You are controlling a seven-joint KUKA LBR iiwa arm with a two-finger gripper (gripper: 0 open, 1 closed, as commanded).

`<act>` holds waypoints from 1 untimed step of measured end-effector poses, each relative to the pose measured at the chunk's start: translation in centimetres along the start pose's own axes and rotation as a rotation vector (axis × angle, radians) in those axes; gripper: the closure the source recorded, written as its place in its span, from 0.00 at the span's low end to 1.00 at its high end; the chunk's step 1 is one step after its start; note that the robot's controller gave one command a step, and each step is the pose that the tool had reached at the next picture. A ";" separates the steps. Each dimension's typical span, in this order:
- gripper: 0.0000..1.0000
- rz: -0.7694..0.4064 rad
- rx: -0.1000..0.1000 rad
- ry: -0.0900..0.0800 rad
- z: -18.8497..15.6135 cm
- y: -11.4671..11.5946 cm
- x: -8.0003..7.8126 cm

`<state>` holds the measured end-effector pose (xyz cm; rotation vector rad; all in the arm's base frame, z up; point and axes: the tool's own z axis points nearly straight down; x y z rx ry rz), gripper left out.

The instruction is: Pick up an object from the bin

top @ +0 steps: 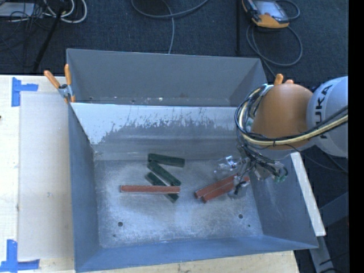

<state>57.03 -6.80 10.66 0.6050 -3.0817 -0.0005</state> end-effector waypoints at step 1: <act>1.00 -0.004 0.005 -0.011 -14.0 0.0 -1.9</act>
Offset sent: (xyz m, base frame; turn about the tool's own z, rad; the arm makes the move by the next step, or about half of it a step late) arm 0.0151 0.0053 0.1355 -0.0062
